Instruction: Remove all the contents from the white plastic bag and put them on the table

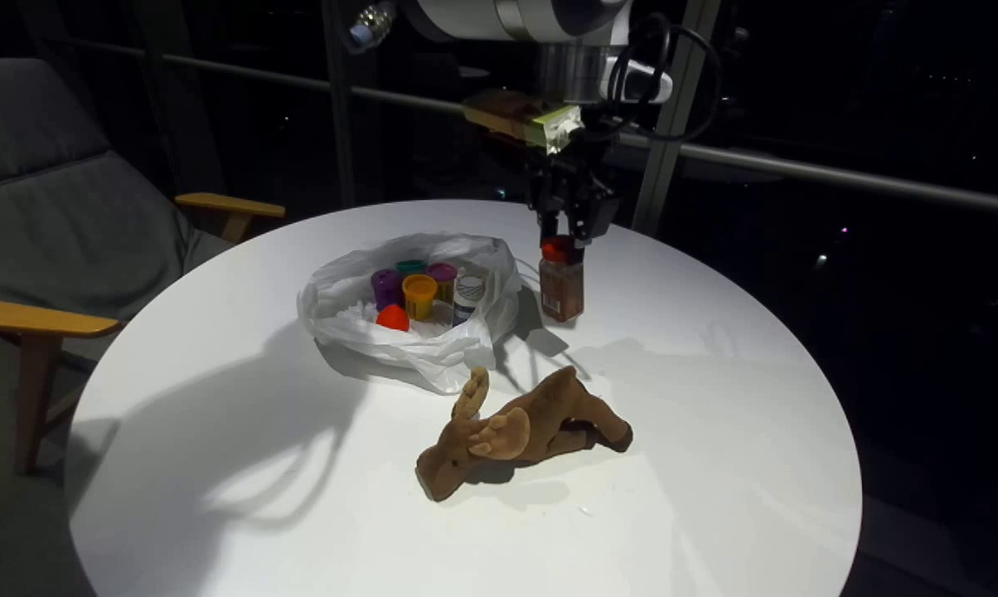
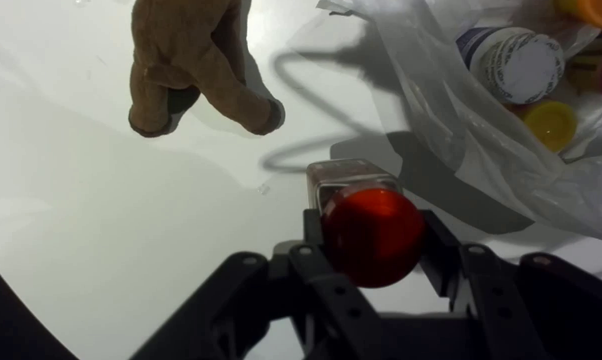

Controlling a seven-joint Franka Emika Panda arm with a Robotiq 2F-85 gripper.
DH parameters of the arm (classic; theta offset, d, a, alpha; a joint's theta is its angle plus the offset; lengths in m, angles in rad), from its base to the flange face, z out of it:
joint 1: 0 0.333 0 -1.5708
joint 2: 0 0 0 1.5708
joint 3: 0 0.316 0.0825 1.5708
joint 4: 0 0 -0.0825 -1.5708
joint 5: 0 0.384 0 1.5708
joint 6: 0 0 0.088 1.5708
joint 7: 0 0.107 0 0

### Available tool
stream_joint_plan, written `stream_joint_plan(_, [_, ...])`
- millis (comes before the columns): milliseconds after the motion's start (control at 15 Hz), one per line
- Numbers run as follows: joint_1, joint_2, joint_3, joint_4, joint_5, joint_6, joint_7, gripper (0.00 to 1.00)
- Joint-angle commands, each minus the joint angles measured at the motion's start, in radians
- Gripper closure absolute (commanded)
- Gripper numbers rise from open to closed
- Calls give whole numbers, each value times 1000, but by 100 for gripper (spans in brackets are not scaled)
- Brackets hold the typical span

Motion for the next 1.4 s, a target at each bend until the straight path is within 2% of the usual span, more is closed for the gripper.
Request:
stream_joint_plan(0, [2, 109, -29, 130, -8, -34, 88, 76])
stream_joint_plan(267, [-9, 183, -48, 195, 2, -63, 132, 76])
stream_joint_plan(600, [-57, 223, -32, 250, 49, -106, 132, 76])
stream_joint_plan(667, [-67, 227, -30, 258, 61, -113, 134, 73])
stream_joint_plan(733, [-75, 228, -28, 264, 75, -118, 138, 33])
stream_joint_plan(800, [-83, 226, -27, 267, 87, -122, 143, 25])
stream_joint_plan(1067, [-76, 174, -28, 250, 109, -117, 167, 0])
stream_joint_plan(1200, [-52, 128, -12, 232, 90, -115, 130, 0])
stream_joint_plan(1333, [-31, 89, 33, 220, 80, -144, 40, 0])
